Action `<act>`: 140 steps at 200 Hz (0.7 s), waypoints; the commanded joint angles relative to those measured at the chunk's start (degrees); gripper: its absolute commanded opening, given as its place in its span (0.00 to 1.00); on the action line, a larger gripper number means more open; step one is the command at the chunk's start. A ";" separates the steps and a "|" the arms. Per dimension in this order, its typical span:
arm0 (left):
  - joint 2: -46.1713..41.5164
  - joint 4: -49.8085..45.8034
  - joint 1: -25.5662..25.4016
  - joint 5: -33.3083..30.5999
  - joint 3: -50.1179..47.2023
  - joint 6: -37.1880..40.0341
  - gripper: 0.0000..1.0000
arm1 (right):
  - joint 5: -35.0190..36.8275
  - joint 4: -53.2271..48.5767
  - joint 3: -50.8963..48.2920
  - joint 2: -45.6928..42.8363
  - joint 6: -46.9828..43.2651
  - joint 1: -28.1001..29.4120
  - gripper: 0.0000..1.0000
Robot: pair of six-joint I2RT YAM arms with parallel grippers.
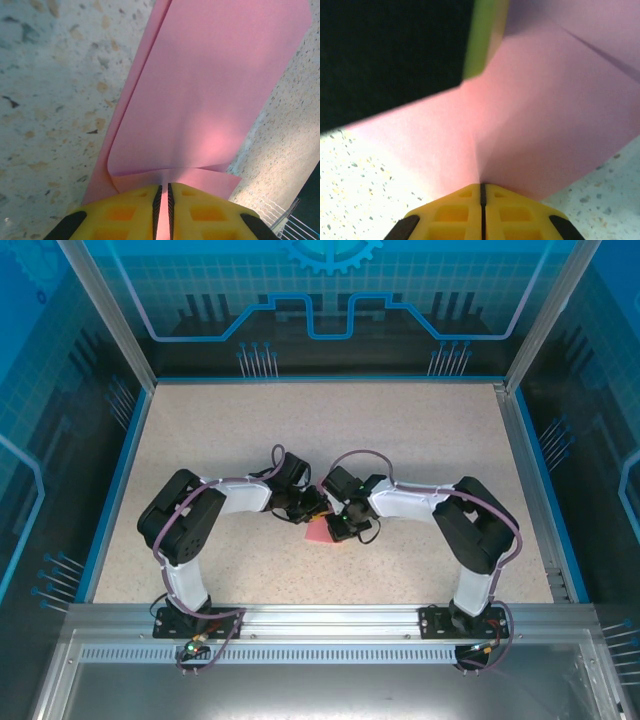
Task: Fold a paper plane with a square sheet of paper (pick it up from the middle)
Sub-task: Fold the triangle a second time at the center of the table.
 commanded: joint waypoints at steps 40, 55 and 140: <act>4.13 -8.16 -0.50 -5.05 -2.19 -0.58 0.17 | -1.45 -6.98 -3.08 -1.58 -0.43 0.12 0.08; 4.13 -8.23 -0.42 -5.07 -2.20 -0.50 0.17 | -1.62 -6.96 -3.70 -1.82 -0.27 0.11 0.08; 3.78 -8.16 -0.50 -4.91 -2.13 -0.51 0.17 | -0.07 -6.21 -4.48 -6.11 0.92 0.00 0.08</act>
